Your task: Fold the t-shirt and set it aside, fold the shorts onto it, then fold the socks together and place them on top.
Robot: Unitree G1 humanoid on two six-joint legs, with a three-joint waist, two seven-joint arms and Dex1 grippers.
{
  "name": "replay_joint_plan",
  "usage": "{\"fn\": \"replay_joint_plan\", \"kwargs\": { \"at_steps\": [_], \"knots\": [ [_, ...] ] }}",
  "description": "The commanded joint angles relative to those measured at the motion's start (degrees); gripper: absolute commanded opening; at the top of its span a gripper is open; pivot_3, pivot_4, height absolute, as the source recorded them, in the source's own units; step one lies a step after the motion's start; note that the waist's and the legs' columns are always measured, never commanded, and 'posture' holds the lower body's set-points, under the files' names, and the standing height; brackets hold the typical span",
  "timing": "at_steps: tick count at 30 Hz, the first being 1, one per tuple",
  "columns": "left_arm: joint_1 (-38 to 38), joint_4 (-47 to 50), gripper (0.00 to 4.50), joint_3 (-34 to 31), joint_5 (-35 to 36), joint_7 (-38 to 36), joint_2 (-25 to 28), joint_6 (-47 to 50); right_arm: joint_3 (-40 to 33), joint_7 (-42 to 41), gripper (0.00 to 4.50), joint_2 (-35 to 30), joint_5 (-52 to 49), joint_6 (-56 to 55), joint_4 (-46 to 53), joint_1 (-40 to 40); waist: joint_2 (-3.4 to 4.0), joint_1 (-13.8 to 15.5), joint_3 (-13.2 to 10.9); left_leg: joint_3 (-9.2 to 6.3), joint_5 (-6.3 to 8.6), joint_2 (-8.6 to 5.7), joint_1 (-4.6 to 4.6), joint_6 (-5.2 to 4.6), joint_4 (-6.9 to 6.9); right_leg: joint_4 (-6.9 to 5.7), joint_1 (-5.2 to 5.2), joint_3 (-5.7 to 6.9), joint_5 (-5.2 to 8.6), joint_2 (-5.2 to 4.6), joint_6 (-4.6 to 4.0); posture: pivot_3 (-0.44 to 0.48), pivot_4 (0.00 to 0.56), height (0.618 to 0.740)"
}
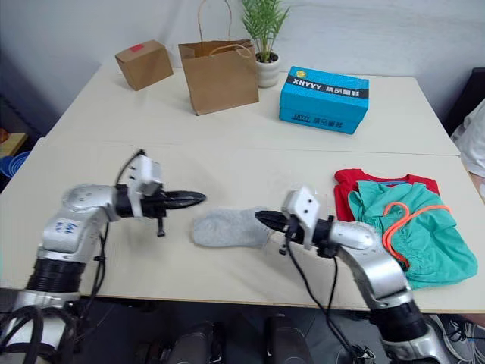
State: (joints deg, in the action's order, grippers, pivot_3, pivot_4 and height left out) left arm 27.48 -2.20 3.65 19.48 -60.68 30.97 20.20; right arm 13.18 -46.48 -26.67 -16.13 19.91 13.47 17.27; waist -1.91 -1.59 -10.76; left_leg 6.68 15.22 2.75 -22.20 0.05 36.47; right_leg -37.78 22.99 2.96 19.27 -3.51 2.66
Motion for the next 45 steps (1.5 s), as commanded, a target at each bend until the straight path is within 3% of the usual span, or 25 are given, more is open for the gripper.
{"fn": "replay_joint_plan", "kwargs": {
  "at_steps": [1,4,9,13,19,24,25,28,34,40,41,45],
  "knots": [
    [-1.79,0.34,0.00,2.27,-3.90,6.79,-3.84,-2.28,1.31,4.28,0.05,4.52,3.70,-4.51,-5.11,0.84,0.00,-0.03,0.00,0.00,0.00,0.00,-0.02,0.00,0.01,0.00,0.01,0.00,0.00,0.00,0.00,0.000,0.150,0.740],
    [-4.09,-3.91,0.00,3.79,-9.00,12.74,-6.54,-6.23,2.74,5.10,0.05,7.39,6.59,-10.27,-11.91,-0.47,0.00,-0.03,0.00,0.02,-0.02,-0.01,-0.03,0.02,0.04,0.00,0.02,-0.01,0.00,0.00,0.00,0.000,0.150,0.740],
    [-6.87,-7.90,0.00,2.46,-9.74,16.23,-7.08,-6.33,-0.93,7.69,0.05,8.10,6.98,-13.83,-15.28,-3.24,0.01,-0.05,0.04,0.02,0.02,0.01,0.16,-0.03,0.03,-0.02,-0.15,-0.01,0.00,-0.01,0.01,0.000,0.150,0.740],
    [-7.92,-8.47,0.00,0.40,-7.38,15.24,-6.53,-6.12,-4.82,7.56,0.05,6.44,4.19,-12.00,-13.53,-6.14,0.01,-0.04,0.06,0.03,0.06,-0.01,0.77,-0.07,-0.17,0.07,-0.70,-0.06,0.00,-0.05,0.00,0.000,0.150,0.740],
    [-7.60,-10.82,0.00,-2.22,-5.22,11.32,-4.95,-10.63,-8.03,9.21,0.05,6.30,3.39,-10.48,-13.45,-7.07,0.05,-0.17,0.09,0.05,0.02,0.02,0.96,0.04,-0.37,0.08,-0.76,-0.08,0.03,-0.03,-0.07,0.000,0.150,0.740],
    [-8.45,-6.49,0.00,-7.49,1.38,9.24,-4.84,-9.68,-8.94,7.50,0.05,7.19,1.26,-13.05,-10.30,-6.08,0.06,-0.11,0.08,0.08,0.01,0.02,0.81,0.06,-0.40,0.08,-0.60,-0.08,0.05,-0.03,-0.09,0.000,0.150,0.740],
    [-9.33,-3.85,0.00,-10.15,4.92,8.45,-3.02,-5.46,-7.30,5.18,0.05,6.83,1.15,-14.01,-8.60,-4.78,0.05,-0.20,0.07,0.08,0.01,0.02,0.75,0.06,-0.39,0.08,-0.54,-0.08,0.05,-0.03,-0.09,0.000,0.150,0.740],
    [-11.57,4.08,0.56,-18.57,19.75,7.79,0.81,9.55,-2.75,0.72,0.00,6.64,2.46,-14.44,-7.34,-1.06,0.00,-1.49,-0.02,0.11,0.02,0.09,0.66,0.10,-0.43,0.05,-0.42,-0.11,0.05,0.02,-0.10,0.000,0.150,0.740],
    [-13.67,6.67,2.39,-18.65,19.48,13.45,8.36,23.44,1.81,-2.13,0.00,6.73,7.09,-18.25,-15.34,1.53,0.02,-1.13,-0.03,-0.01,-0.01,0.01,0.69,0.16,-0.47,0.10,-0.50,0.00,0.09,-0.02,-0.11,0.000,0.150,0.740],
    [-5.36,3.10,4.28,-16.58,24.10,19.44,10.69,47.44,2.49,-3.20,0.00,5.99,8.92,-19.52,-18.81,1.66,-0.01,-0.18,-0.05,-0.02,0.02,-0.02,0.63,0.09,-0.41,0.15,-0.49,-0.01,0.08,-0.08,-0.10,0.000,0.150,0.740],
    [-4.31,2.64,4.48,-15.77,24.10,19.43,10.51,49.15,2.47,-3.33,0.00,5.91,9.04,-19.61,-18.96,1.60,-0.01,-0.18,-0.05,-0.02,0.02,-0.02,0.64,0.12,-0.42,0.15,-0.49,-0.01,0.08,-0.07,-0.10,0.000,0.150,0.740],
    [-0.73,1.09,4.48,-12.08,22.24,20.86,9.08,52.62,2.54,-3.55,0.00,5.83,9.40,-19.90,-19.51,1.64,-0.01,-0.26,-0.05,-0.02,0.01,-0.02,0.64,0.19,-0.45,0.15,-0.47,-0.01,0.08,-0.06,-0.10,0.000,0.150,0.740]
  ]
}}
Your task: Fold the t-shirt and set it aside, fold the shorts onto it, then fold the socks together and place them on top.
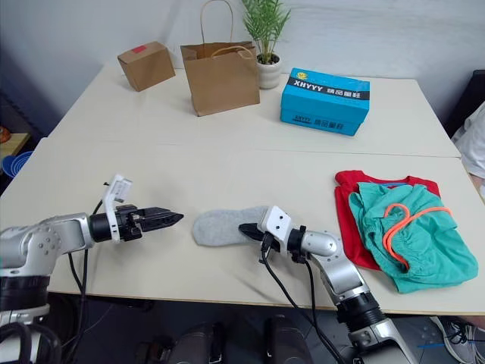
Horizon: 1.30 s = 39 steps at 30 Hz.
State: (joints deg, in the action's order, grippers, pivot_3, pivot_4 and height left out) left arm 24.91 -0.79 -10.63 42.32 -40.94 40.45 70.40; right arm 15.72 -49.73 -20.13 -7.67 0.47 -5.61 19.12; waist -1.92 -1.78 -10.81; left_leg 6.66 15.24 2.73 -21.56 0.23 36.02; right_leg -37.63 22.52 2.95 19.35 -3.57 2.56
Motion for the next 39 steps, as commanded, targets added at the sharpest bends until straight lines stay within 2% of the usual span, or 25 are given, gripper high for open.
{"fn": "replay_joint_plan", "kwargs": {
  "at_steps": [1,10,13,25,28,33,39],
  "knots": [
    [2.56,-0.98,4.48,3.23,-1.23,1.55,-0.81,2.93,0.03,-0.24,0.00,-0.63,1.00,-0.46,-0.51,-0.18,0.00,0.00,0.00,0.02,0.00,0.01,0.00,0.03,0.00,0.00,0.01,-0.01,0.00,0.00,0.00,0.000,0.150,0.740],
    [7.74,-5.12,4.48,8.60,-2.35,1.28,-4.77,7.67,0.25,0.45,0.00,0.07,1.00,0.32,0.16,-0.63,0.00,0.32,0.02,0.01,-0.01,-0.02,0.08,0.03,0.04,-0.03,-0.08,-0.02,0.00,-0.02,-0.01,0.000,0.150,0.740],
    [8.62,-4.75,3.94,8.30,-0.99,0.89,-6.69,9.79,0.13,0.78,0.00,0.23,1.05,0.44,0.22,-0.75,0.00,0.22,0.02,0.01,-0.01,-0.04,0.08,0.04,0.04,-0.02,-0.09,-0.02,0.00,-0.04,0.00,0.000,0.150,0.740],
    [10.60,-4.81,0.10,8.16,-2.08,-0.20,-7.56,6.49,0.22,1.60,0.00,0.82,1.28,1.14,0.70,-1.13,0.00,0.15,0.02,0.02,-0.04,-0.02,0.07,0.12,0.02,-0.01,-0.05,-0.02,0.00,-0.01,0.00,0.000,0.150,0.740],
    [11.62,-2.14,0.01,8.81,-1.09,-1.52,-7.10,6.14,0.34,1.63,0.00,0.72,1.28,1.39,1.08,-1.50,0.00,0.15,0.01,0.02,-0.04,-0.01,0.06,0.12,0.02,-0.01,-0.04,-0.02,0.00,-0.01,0.00,0.000,0.150,0.740],
    [13.45,3.06,0.01,13.39,-0.96,-4.92,-6.26,5.11,0.49,1.43,0.00,0.40,1.22,2.05,1.79,-1.94,0.00,0.15,0.01,0.02,-0.15,-0.02,0.03,0.37,-0.01,0.04,-0.04,-0.03,0.00,-0.01,0.00,0.000,0.150,0.740],
    [18.97,3.55,0.01,18.35,-2.01,-5.89,-9.70,3.84,0.51,1.77,0.00,0.48,1.36,2.53,2.36,-2.14,0.00,0.18,0.01,0.02,-0.16,-0.02,0.02,0.37,-0.01,0.05,-0.03,-0.03,0.00,0.01,-0.01,0.000,0.150,0.740]
  ]
}}
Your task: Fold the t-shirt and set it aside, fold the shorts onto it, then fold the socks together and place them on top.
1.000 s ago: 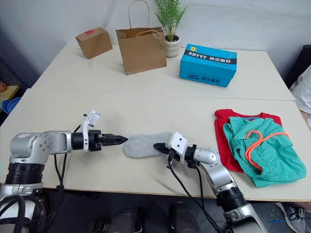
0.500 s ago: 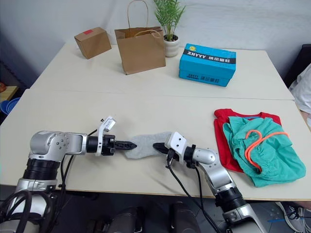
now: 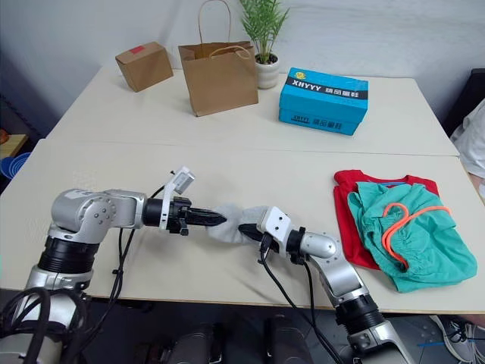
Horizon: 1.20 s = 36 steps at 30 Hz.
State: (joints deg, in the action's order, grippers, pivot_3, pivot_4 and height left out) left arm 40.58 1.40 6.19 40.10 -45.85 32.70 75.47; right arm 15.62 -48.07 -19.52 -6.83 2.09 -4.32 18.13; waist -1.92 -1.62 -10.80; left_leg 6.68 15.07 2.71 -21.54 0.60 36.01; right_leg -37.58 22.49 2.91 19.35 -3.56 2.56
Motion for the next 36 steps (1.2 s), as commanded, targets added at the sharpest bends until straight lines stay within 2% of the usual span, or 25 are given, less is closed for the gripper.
{"fn": "replay_joint_plan", "kwargs": {
  "at_steps": [1,6,13,17,20,24,28,31,32,36],
  "knots": [
    [4.04,0.80,0.01,1.83,0.19,-0.93,-2.89,-1.42,0.61,0.18,0.00,-0.11,0.54,1.02,1.24,-1.26,0.00,0.03,0.00,0.00,0.00,0.00,0.00,0.00,0.01,0.00,0.00,0.00,0.00,0.00,0.00,0.000,0.150,0.740],
    [3.42,-4.04,0.01,3.43,-1.88,0.30,-10.42,-5.98,0.83,1.48,0.00,0.07,0.94,1.96,3.98,-2.85,0.01,-0.04,0.00,0.03,0.00,0.00,-0.01,-0.02,0.01,0.02,0.00,-0.02,0.01,0.03,0.02,0.000,0.150,0.740],
    [4.14,-9.06,0.01,4.12,-4.10,0.29,-12.12,-7.13,-0.18,2.33,0.00,-1.07,-0.11,5.48,10.31,-4.26,0.01,0.02,-0.01,0.02,-0.07,0.05,-0.05,0.11,0.00,-0.02,0.08,-0.03,0.01,0.12,0.01,0.000,0.150,0.740],
    [4.66,-10.61,0.01,4.89,-5.25,-0.43,-12.71,-8.37,-2.65,1.36,0.00,-5.42,-1.92,11.05,19.47,-5.88,0.01,0.08,-0.01,0.02,-0.06,0.01,-0.08,0.07,0.01,0.01,0.07,-0.04,0.01,0.06,0.02,0.000,0.150,0.740],
    [5.11,-11.42,0.01,5.74,-5.96,-1.43,-12.73,-9.08,-6.04,1.32,0.00,-10.40,-4.69,18.79,28.36,-8.48,0.03,0.20,-0.04,0.01,-0.05,0.01,-0.13,0.05,0.00,0.07,0.10,-0.03,0.02,0.07,0.03,0.000,0.150,0.740],
    [5.62,-12.20,0.01,6.34,-6.70,-2.46,-13.01,-9.90,-14.03,0.72,0.00,-14.41,-13.57,27.15,38.07,-14.37,0.03,0.23,-0.04,-0.05,-0.04,0.03,-0.21,0.06,-0.02,0.12,0.13,0.03,0.02,0.08,0.03,0.000,0.150,0.740],
    [6.25,-12.78,0.01,6.58,-6.88,-4.02,-14.16,-11.58,-22.33,1.34,0.00,-16.48,-17.25,28.30,39.67,-21.28,0.00,0.29,-0.05,-0.08,-0.02,0.03,-0.25,0.02,-0.01,0.15,0.12,0.05,0.02,0.09,0.04,0.000,0.150,0.740],
    [6.06,-12.44,0.78,7.65,-8.15,-5.73,-14.55,-15.21,-25.84,1.99,0.00,-17.30,-16.92,26.64,39.05,-25.28,0.00,0.27,-0.06,-0.07,0.02,0.00,-0.31,-0.10,0.04,0.17,0.13,0.05,0.01,0.07,0.06,0.000,0.150,0.740],
    [5.89,-12.11,1.17,8.61,-9.20,-6.44,-14.28,-17.04,-26.73,2.45,0.00,-17.02,-17.17,26.43,38.98,-26.12,0.00,0.20,-0.06,-0.07,0.16,0.00,-0.32,-0.35,0.04,0.17,0.13,0.05,0.01,0.07,0.07,0.000,0.150,0.740],
    [5.48,-12.78,2.42,9.07,-10.48,-9.07,-14.18,-20.97,-28.42,2.85,0.00,-16.79,-17.44,25.10,38.59,-28.39,-0.01,0.16,-0.06,-0.07,0.13,0.01,-0.33,-0.31,0.03,0.16,0.17,0.05,0.01,0.10,0.07,0.000,0.150,0.740]
  ]
}}
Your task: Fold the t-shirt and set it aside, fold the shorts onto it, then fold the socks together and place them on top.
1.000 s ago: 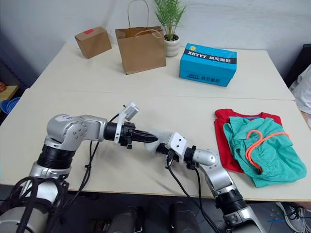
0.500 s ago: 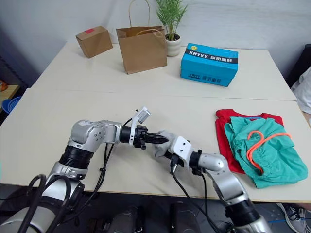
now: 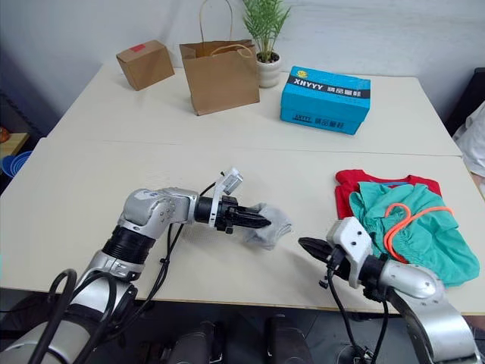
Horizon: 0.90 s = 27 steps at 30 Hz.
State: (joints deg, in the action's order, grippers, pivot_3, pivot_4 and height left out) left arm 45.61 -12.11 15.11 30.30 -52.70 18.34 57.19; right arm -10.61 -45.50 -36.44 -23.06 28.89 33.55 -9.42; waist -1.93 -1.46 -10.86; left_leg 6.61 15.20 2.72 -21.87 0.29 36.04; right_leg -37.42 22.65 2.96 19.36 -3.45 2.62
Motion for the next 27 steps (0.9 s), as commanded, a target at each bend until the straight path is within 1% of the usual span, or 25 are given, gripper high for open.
{"fn": "replay_joint_plan", "kwargs": {
  "at_steps": [1,6,7,9,12,13,15,16,18,21,23,25,27],
  "knots": [
    [0.40,0.78,2.79,0.38,-1.05,-3.20,0.60,-3.60,-2.51,0.55,0.00,0.38,-1.49,-1.92,0.64,-1.15,0.00,0.00,0.00,0.00,-0.01,0.00,0.00,0.01,0.00,0.00,0.00,0.00,0.00,0.01,0.00,0.000,0.150,0.740],
    [-0.87,0.64,4.39,-1.02,-2.41,-6.68,0.95,-11.45,-4.47,1.75,0.00,2.35,-3.63,-2.87,0.07,-1.82,0.00,0.06,0.00,0.00,-0.03,0.00,-0.04,0.05,0.01,0.01,0.02,0.00,0.01,0.00,0.01,0.000,0.150,0.740],
    [-1.18,0.67,4.48,-1.80,-2.09,-7.47,0.75,-13.06,-5.13,1.75,0.00,2.42,-4.26,-3.01,-0.03,-1.51,0.00,0.06,0.00,0.00,-0.03,0.00,-0.05,0.05,0.01,0.01,0.02,0.00,0.01,0.00,0.01,0.000,0.150,0.740],
    [-1.69,1.37,4.48,-3.89,-0.85,-8.45,0.99,-13.96,-6.41,1.61,0.00,2.43,-6.74,-2.45,0.38,0.04,0.00,-0.03,0.00,0.00,-0.03,-0.01,-0.09,0.05,0.04,0.02,0.03,0.00,0.01,-0.01,0.02,0.000,0.150,0.740],
    [-3.25,3.01,4.48,-7.61,-0.44,-8.71,2.12,-17.35,-6.65,2.61,0.00,2.15,-12.44,1.11,1.98,5.43,0.04,-0.33,-0.03,0.01,-0.02,0.01,-0.10,0.03,0.06,-0.01,0.06,-0.01,0.00,0.00,0.03,0.000,0.150,0.740],
    [-3.99,3.34,4.48,-8.65,-0.76,-9.45,2.64,-20.03,-4.95,3.04,0.00,2.27,-13.03,2.07,2.03,8.03,0.04,-0.37,-0.03,0.01,-0.02,0.02,-0.08,0.01,0.05,-0.03,0.06,-0.02,-0.01,0.00,0.02,0.000,0.150,0.740],
    [-5.64,2.75,4.48,-9.39,-3.44,-11.39,3.28,-30.00,-0.07,4.58,0.00,3.27,-11.74,3.43,0.64,13.48,0.06,-0.29,-0.04,-0.05,-0.04,0.05,-0.05,0.00,0.02,-0.06,0.06,0.02,-0.01,0.04,0.01,0.000,0.150,0.740],
    [-6.14,2.22,4.06,-9.61,-4.26,-12.17,3.25,-33.89,1.58,5.22,0.00,3.69,-10.93,3.65,-0.07,15.29,0.07,-0.21,-0.04,-0.05,-0.05,0.06,-0.03,0.01,0.01,-0.07,0.08,0.02,-0.01,0.05,0.00,0.000,0.150,0.740],
    [-6.88,-0.46,3.59,-7.92,-8.57,-12.81,3.68,-42.03,6.45,6.33,0.00,4.92,-6.51,1.89,-3.59,19.26,0.08,0.05,-0.05,-0.06,-0.08,0.06,-0.07,0.04,0.00,-0.07,0.11,0.05,-0.01,0.06,-0.03,0.000,0.150,0.740],
    [-7.59,-3.37,2.57,-4.75,-13.68,-13.80,4.17,-49.18,11.76,5.46,0.00,5.47,-1.95,-1.17,-7.56,22.17,0.08,0.73,-0.05,-0.07,-0.09,-0.04,-0.19,-0.02,0.06,0.00,0.12,0.08,-0.03,-0.02,0.01,0.000,0.150,0.740],
    [-8.40,-4.81,1.89,-3.19,-15.84,-13.04,2.97,-51.75,14.44,5.94,0.00,7.17,0.60,-3.47,-11.35,23.67,0.09,1.06,-0.05,-0.02,-0.05,-0.05,-0.30,-0.06,0.14,0.14,0.14,0.07,-0.07,-0.06,0.09,0.000,0.150,0.740],
    [-8.85,-5.93,1.23,-2.86,-16.69,-11.87,1.57,-52.75,15.38,6.09,0.00,8.26,1.77,-4.82,-13.76,24.30,0.09,1.38,-0.05,0.02,-0.01,-0.03,-0.42,-0.11,0.20,0.29,0.15,0.06,-0.10,-0.06,0.16,0.000,0.150,0.740],
    [-9.52,-7.59,0.55,-2.46,-17.81,-9.62,-0.57,-53.07,16.99,5.55,0.00,7.80,5.07,-7.44,-17.43,24.22,0.09,1.42,-0.05,0.02,0.03,-0.04,-0.56,-0.19,0.32,0.34,0.19,0.08,-0.11,-0.06,0.21,0.000,0.150,0.740]
  ]
}}
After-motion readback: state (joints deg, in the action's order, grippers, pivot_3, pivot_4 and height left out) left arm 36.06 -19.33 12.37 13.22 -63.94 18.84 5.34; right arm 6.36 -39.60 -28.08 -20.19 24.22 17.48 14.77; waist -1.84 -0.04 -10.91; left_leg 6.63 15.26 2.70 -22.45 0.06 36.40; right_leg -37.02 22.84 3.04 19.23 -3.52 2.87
